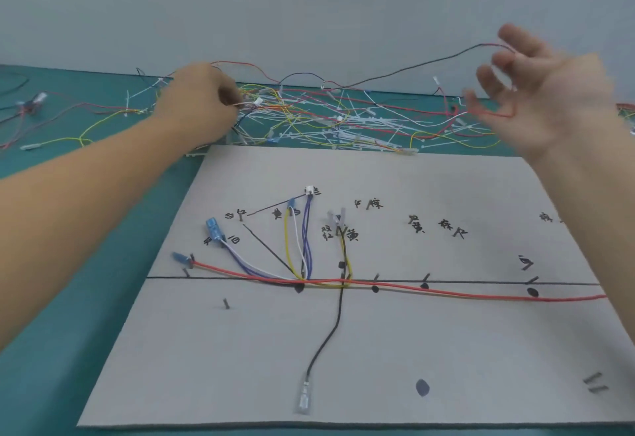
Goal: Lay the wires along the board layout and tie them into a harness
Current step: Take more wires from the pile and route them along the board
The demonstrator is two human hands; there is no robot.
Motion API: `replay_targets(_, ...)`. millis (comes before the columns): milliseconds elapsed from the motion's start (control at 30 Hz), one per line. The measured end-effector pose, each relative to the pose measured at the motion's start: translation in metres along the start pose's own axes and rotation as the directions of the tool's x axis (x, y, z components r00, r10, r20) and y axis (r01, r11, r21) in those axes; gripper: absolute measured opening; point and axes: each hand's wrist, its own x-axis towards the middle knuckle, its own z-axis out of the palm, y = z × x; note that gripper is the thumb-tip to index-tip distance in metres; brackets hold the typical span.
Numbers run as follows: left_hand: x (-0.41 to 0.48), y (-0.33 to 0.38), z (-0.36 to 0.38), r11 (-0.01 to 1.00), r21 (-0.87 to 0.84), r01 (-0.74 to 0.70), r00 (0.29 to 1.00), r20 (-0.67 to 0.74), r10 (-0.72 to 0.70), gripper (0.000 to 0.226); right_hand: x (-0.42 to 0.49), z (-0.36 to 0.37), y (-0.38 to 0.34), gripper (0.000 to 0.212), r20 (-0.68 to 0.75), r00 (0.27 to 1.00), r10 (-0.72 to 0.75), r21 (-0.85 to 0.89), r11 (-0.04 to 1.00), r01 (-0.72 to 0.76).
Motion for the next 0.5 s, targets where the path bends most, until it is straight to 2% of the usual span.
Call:
replay_targets(67,0.000,-0.009,0.001,1.000,-0.002,0.020,1.000,-0.002,-0.020,0.014,0.004,-0.012,-0.004,0.043,0.009,1.000,0.005,0.014,1.000,-0.005)
replay_targets(133,0.000,-0.012,0.002,1.000,0.018,0.021,1.000,0.005,-0.021,0.011,0.005,-0.014,-0.004,0.047,0.001,1.000,0.026,0.289,0.957,-0.025)
replay_targets(200,0.000,-0.014,0.001,0.999,0.040,0.022,1.000,0.011,-0.023,0.011,0.006,-0.013,-0.001,0.046,-0.002,1.000,0.026,0.598,0.801,-0.019)
replay_targets(233,-0.001,-0.015,0.001,0.999,0.046,0.025,1.000,0.013,-0.025,0.012,0.007,-0.014,0.000,0.041,-0.031,0.999,0.028,0.667,0.745,-0.001)
replay_targets(267,-0.002,-0.015,0.000,0.998,0.055,0.028,1.000,0.013,-0.029,0.012,0.007,-0.016,0.000,0.034,-0.060,0.997,0.042,0.681,0.732,0.010)
replay_targets(300,-0.003,-0.014,-0.001,0.997,0.065,0.029,0.999,0.012,-0.030,0.012,0.008,-0.017,0.000,0.026,-0.075,0.995,0.066,0.645,0.764,-0.002)
replay_targets(333,-0.004,-0.012,-0.001,0.997,0.073,0.026,1.000,0.008,-0.027,0.012,0.007,-0.018,0.000,0.021,-0.069,0.993,0.096,0.541,0.840,-0.044)
replay_targets(400,-0.005,-0.008,-0.001,0.998,0.067,0.017,1.000,-0.005,-0.017,0.013,0.004,-0.011,0.000,0.013,-0.016,0.986,0.163,0.113,0.981,-0.160)
replay_targets(433,-0.005,-0.005,0.000,0.999,0.047,0.015,1.000,-0.016,-0.014,0.014,0.001,-0.004,0.002,0.010,0.001,0.980,0.201,-0.143,0.970,-0.199)
replay_targets(467,-0.004,-0.002,0.002,1.000,0.014,0.012,1.000,-0.029,-0.012,0.015,-0.002,0.005,0.005,0.009,0.011,0.972,0.235,-0.385,0.898,-0.213)
replay_targets(500,-0.004,0.001,0.003,1.000,-0.027,0.008,0.999,-0.042,-0.009,0.016,-0.007,0.016,0.008,0.010,0.022,0.967,0.254,-0.601,0.776,-0.190)
